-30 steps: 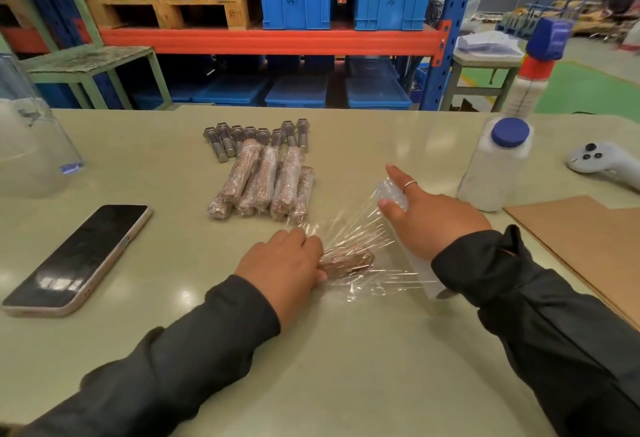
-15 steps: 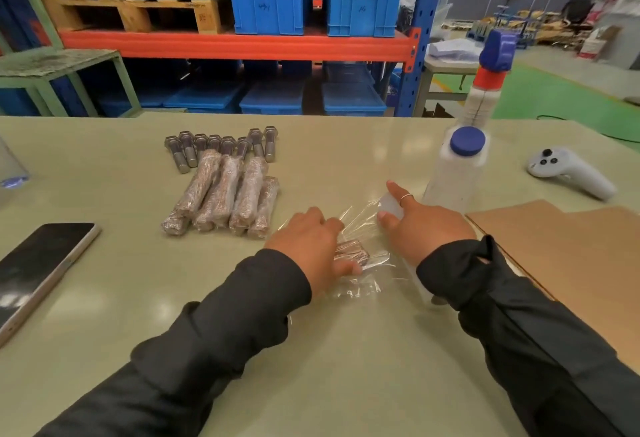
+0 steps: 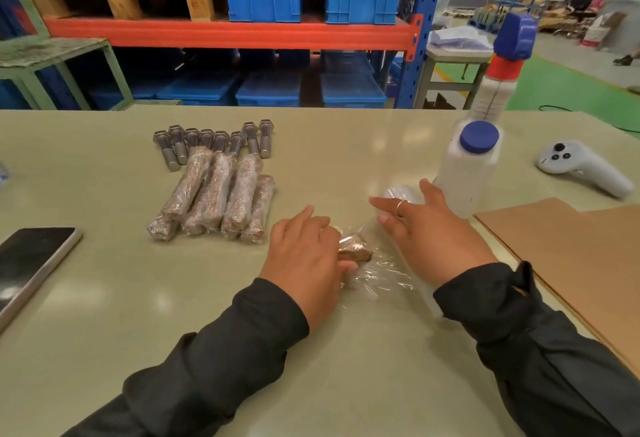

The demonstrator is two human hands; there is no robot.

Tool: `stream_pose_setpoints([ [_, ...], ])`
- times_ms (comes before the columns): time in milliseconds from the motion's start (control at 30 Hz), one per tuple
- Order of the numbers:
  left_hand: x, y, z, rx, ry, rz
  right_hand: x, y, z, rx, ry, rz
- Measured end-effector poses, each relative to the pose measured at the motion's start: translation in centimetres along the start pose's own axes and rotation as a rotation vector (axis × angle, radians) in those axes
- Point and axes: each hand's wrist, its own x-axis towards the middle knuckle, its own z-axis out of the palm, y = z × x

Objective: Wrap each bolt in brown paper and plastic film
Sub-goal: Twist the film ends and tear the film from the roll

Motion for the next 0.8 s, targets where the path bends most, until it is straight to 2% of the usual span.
stream_pose_setpoints([
  [100, 0.2, 0.4, -1.1, -0.076, 0.095, 0.064, -0.5, 0.1, -0.2, 0.071, 0.105, -0.034],
  [200, 0.3, 0.7, -2.5, -0.133, 0.223, 0.048, -0.9, -0.6, -0.1, 0.096, 0.173, -0.071],
  [400, -0.3, 1.1, -3.1, -0.333, 0.348, 0.172, -2.7, -2.2, 0.3, 0.106, 0.189, -0.202],
  [600, -0.7, 1.6, -2.8, -0.786, 0.306, 0.072, -3.0, -3.0, 0.2, 0.219, 0.143, -0.238],
  [733, -1.1, 1.9, -3.2, -0.987, 0.211, 0.160, -3.1, -3.3, 0.4, 0.202, 0.185, -0.239],
  [800, -1.1, 2.4, -3.3, -1.097, 0.192, 0.127, -3.3, -3.2, 0.6, 0.276, 0.184, -0.232],
])
